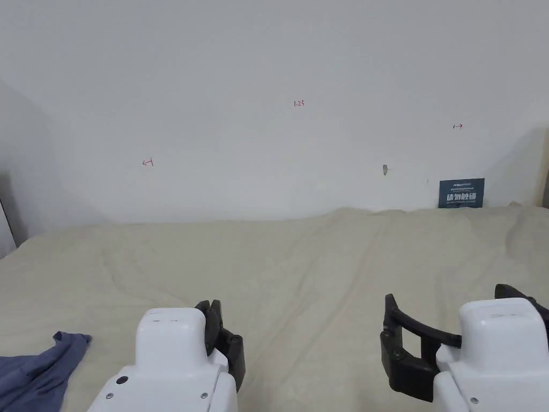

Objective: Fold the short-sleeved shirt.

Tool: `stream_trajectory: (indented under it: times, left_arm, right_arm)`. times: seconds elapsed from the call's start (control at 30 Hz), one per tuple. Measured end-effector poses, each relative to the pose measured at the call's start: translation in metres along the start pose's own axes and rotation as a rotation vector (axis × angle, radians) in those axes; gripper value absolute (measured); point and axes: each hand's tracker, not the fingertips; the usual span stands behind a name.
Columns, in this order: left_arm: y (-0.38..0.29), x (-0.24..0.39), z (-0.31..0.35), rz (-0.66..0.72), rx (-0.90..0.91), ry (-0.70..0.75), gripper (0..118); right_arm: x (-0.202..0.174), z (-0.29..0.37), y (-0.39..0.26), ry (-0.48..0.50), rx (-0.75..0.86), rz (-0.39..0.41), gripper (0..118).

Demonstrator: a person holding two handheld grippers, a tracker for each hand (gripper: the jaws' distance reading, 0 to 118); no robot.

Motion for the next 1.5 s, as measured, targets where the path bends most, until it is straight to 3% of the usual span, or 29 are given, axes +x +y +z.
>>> stream_trajectory:
  times: [0.07, 0.13, 0.2, 0.23, 0.27, 0.5, 1.1, 1.27, 1.33, 1.5]
  left_arm:
    - [0.002, -0.004, 0.001, 0.028, 0.000, -0.015, 6]
    - [0.003, -0.005, 0.002, 0.028, 0.006, -0.008, 6]
    - [0.003, -0.006, 0.002, 0.022, 0.006, 0.006, 5]
    - [0.003, -0.007, 0.002, 0.022, 0.008, 0.006, 5]
    - [0.003, -0.008, 0.003, 0.025, 0.004, 0.002, 4]
    - [0.001, -0.002, 0.000, -0.011, -0.013, -0.026, 0]
    - [-0.001, -0.007, -0.001, 0.005, -0.030, -0.026, 0]
    - [0.000, -0.021, 0.005, -0.005, -0.028, 0.013, 0]
    - [0.002, -0.035, 0.011, -0.012, -0.022, 0.066, 0]
    - [0.005, -0.090, 0.040, -0.040, -0.029, 0.248, 0]
  right_arm:
    - [0.000, 0.000, 0.000, 0.022, -0.006, -0.016, 90]
    - [0.000, 0.001, -0.001, 0.012, -0.002, -0.019, 54]
    - [0.003, -0.002, -0.001, -0.011, -0.008, -0.019, 38]
    - [0.004, -0.004, -0.002, -0.018, -0.005, -0.028, 13]
    - [0.007, -0.004, -0.003, -0.053, -0.006, -0.036, 1]
    - [0.018, -0.003, -0.002, -0.035, -0.028, -0.109, 0]
    - [0.015, -0.010, -0.008, -0.043, -0.061, -0.098, 0]
    - [-0.002, -0.017, -0.002, 0.047, -0.058, -0.100, 0]
    - [-0.022, -0.022, 0.002, 0.087, -0.051, -0.082, 0]
    - [-0.088, -0.032, 0.003, 0.291, -0.054, -0.114, 0]
